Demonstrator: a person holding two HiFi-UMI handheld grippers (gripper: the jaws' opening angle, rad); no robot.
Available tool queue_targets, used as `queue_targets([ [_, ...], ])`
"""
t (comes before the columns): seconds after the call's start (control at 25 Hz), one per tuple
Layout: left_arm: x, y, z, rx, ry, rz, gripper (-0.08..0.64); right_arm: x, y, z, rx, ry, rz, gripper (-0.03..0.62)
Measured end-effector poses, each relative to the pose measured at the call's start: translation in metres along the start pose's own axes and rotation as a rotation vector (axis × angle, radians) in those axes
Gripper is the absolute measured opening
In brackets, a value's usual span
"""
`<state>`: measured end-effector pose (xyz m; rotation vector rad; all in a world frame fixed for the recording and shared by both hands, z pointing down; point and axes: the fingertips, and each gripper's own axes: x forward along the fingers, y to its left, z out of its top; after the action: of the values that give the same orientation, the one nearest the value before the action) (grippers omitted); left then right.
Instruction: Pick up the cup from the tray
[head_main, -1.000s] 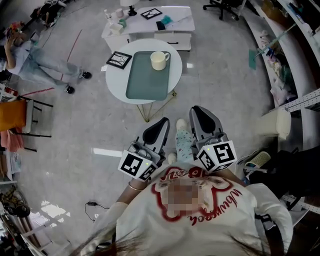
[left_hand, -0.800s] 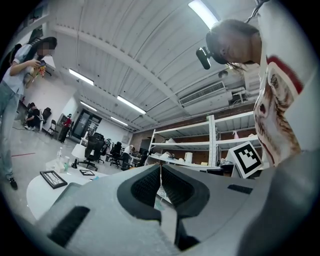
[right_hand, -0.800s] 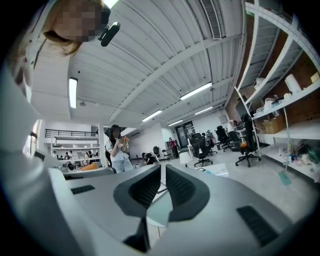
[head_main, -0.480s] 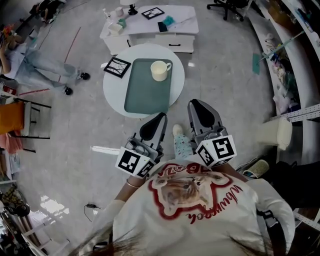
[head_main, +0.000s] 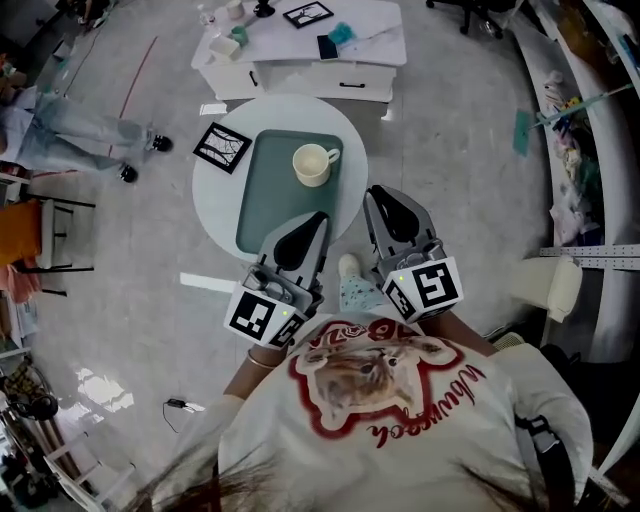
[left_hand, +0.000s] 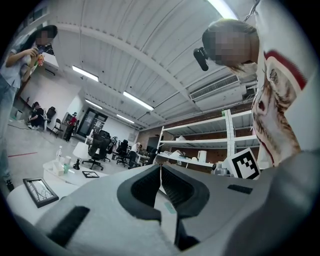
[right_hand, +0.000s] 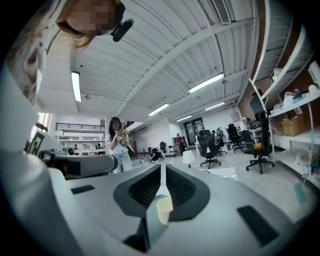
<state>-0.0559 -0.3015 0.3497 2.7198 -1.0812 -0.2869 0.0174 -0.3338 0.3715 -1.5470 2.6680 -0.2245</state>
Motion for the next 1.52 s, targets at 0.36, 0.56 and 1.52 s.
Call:
queue_targets([
  [0.36,0.023,0.046,-0.008,-0.023,0.04,0.099,0.018,0.063,-0.027,-0.036,-0.034,0.062,0.084,0.048],
  [0.56,0.029,0.063,-0.014,-0.027,0.069,0.144,0.018,0.089,-0.039,-0.077,-0.068,0.138,0.114,0.048],
  [1.52,0.039,0.096,-0.024,-0.032,0.099,0.237,0.018,0.143,-0.072,-0.197,-0.189,0.345,0.198,0.049],
])
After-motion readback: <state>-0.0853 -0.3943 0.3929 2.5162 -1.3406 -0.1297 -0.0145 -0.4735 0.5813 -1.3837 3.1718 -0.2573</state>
